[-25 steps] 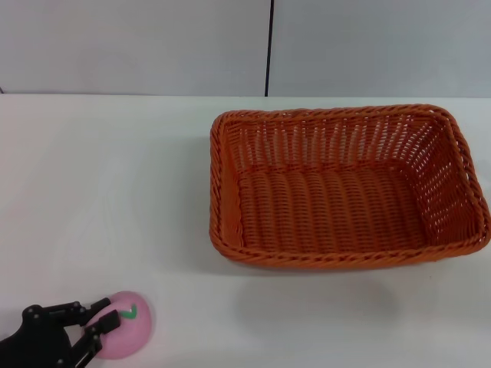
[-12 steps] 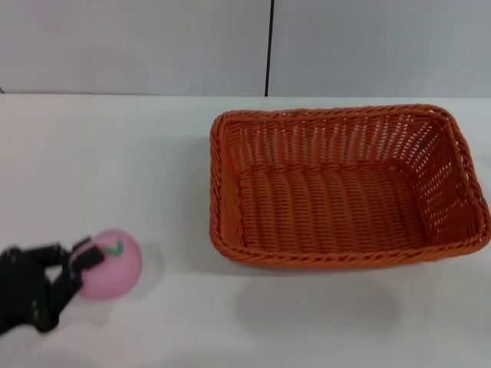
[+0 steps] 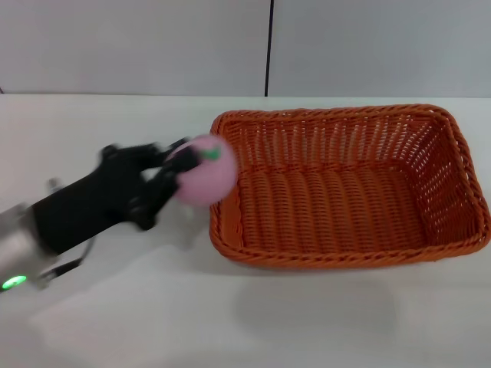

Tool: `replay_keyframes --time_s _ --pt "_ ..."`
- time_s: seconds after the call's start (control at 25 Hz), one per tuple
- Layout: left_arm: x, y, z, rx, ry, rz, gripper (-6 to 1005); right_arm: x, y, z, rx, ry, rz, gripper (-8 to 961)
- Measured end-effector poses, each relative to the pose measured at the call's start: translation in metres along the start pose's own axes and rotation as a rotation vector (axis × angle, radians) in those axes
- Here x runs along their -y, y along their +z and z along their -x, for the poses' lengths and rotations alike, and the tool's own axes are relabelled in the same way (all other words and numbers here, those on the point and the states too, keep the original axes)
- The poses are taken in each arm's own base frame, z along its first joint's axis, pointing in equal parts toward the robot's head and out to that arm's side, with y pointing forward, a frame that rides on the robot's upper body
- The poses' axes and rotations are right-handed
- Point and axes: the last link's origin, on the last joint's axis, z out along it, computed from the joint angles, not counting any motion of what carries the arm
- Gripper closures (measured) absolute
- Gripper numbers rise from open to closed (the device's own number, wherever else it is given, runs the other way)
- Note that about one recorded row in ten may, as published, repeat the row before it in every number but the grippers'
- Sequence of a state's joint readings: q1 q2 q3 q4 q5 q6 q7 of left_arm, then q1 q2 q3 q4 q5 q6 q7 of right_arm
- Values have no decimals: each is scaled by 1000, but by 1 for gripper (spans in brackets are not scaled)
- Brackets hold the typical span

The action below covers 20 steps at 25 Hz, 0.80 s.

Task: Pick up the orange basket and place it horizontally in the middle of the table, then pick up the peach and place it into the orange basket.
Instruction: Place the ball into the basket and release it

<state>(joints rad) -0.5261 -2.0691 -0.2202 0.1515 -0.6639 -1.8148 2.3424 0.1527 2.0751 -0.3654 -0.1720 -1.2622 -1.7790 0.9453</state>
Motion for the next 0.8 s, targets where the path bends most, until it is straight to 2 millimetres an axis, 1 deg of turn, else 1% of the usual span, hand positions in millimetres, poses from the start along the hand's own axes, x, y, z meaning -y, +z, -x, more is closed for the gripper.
replay_keyframes --time_s 0.04,0.08,0.12,0.16,0.2,0.24,0.28,0.32,0.36,0.4,0.48,0.52,0.68,0.72,0.76,0.8 --pt "0 0 0 0 0 0 898 0 0 0 0 0 0 429" --pt "0 10 1 -3 4 10 892 0 -1 -1 -4 2 -10 429" --pt "-2 29 4 -13 34 28 886 1 -2 -4 -12 8 -26 429" --pt "-2 29 4 -13 34 28 880 1 -2 -4 -12 8 -26 429" --pt "-7 45 8 -21 58 35 875 2 -3 -5 -16 10 -33 429" --pt "-7 45 8 -21 58 35 869 3 -3 -6 -20 9 -39 429" --pt "-9 53 11 -19 67 32 863 3 -3 -7 -24 6 -44 429" --pt "-13 66 19 -4 77 15 857 3 -1 -10 -27 -5 -56 429" --pt "-13 66 19 -4 77 15 851 3 -1 -10 -27 -5 -56 429" --pt "-16 78 27 22 74 -13 846 5 1 -11 -26 -23 -69 429" --pt "-17 81 29 29 72 -19 834 6 2 -11 -23 -30 -77 429" --pt "-19 90 35 56 75 -32 799 10 7 -10 -6 -42 -104 429" --pt "-19 97 37 68 81 -51 658 18 14 -7 31 -48 -158 429" --pt "-17 100 35 55 77 -73 623 22 20 -5 52 -56 -186 429" --pt "-17 100 35 55 77 -73 581 22 20 -5 52 -56 -186 429" --pt "-15 100 34 42 73 -94 539 26 25 -2 62 -66 -193 429"
